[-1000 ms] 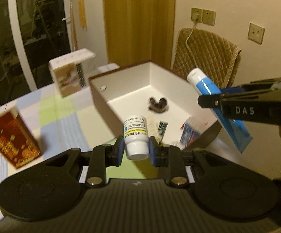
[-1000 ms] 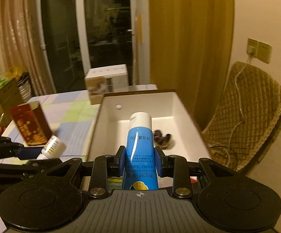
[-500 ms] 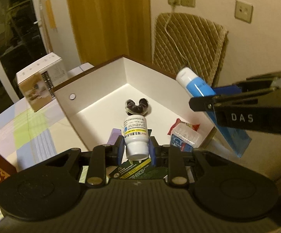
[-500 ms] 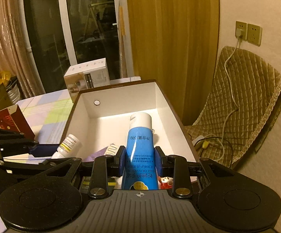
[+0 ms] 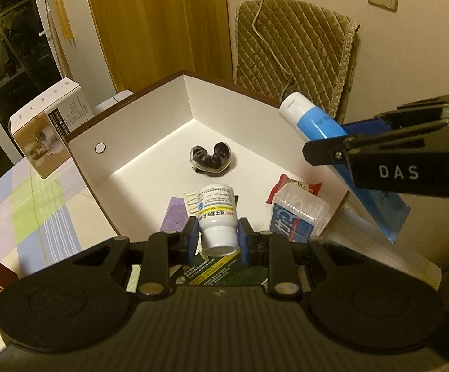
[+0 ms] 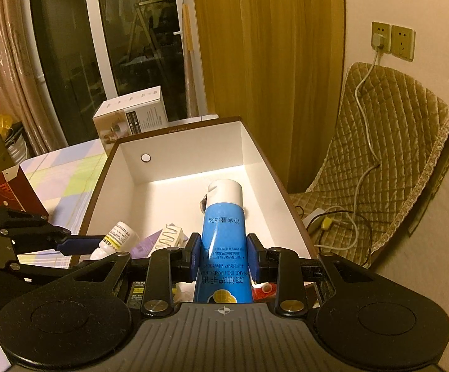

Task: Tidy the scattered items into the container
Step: 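Open the left tool to drop the pill bottle while the right tool releases the blue tube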

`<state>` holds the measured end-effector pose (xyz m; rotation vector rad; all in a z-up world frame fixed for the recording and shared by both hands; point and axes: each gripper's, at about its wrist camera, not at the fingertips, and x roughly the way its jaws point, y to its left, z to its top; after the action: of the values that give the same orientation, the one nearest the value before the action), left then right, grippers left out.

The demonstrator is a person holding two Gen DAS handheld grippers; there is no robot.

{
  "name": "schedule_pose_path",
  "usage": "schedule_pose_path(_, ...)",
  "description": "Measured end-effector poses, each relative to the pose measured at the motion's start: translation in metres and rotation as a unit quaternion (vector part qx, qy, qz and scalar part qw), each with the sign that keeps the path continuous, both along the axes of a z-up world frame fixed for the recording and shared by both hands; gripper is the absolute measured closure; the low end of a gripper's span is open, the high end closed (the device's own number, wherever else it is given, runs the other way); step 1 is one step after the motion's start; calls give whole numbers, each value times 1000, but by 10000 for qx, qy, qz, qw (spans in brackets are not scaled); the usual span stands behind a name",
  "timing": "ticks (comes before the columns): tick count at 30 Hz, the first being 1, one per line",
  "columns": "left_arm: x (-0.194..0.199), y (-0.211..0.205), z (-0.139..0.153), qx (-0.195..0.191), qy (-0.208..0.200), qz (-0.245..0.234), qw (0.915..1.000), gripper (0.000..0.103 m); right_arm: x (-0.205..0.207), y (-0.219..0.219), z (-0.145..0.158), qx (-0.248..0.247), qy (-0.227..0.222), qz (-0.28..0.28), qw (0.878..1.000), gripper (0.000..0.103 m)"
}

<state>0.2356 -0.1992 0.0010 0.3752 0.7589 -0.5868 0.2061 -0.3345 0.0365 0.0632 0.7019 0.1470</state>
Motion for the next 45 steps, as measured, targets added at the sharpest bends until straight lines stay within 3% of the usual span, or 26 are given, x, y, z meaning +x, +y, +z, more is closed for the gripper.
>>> schedule_pose_path(3, 0, 0, -1, 52, -25, 8, 10000, 80, 0, 0, 0, -6, -8, -6, 10000, 70)
schedule_pose_path(6, 0, 1, 0, 20, -56, 24, 10000, 72, 1, 0, 0, -11, -11, -11, 10000, 70)
schedule_pose_path(27, -10, 32, 18, -123, -247, 380, 9989, 72, 3, 16, 2, 38, 1, 208, 9998, 70)
schedule_pose_path(29, -11, 34, 18, -139, -245, 404, 9988, 68, 5, 19, 0, 38, 27, 240, 9997, 70)
schedule_pose_path(45, -13, 51, 20, -250, -239, 592, 9976, 66, 18, 37, -11, -56, 171, 448, 9988, 70)
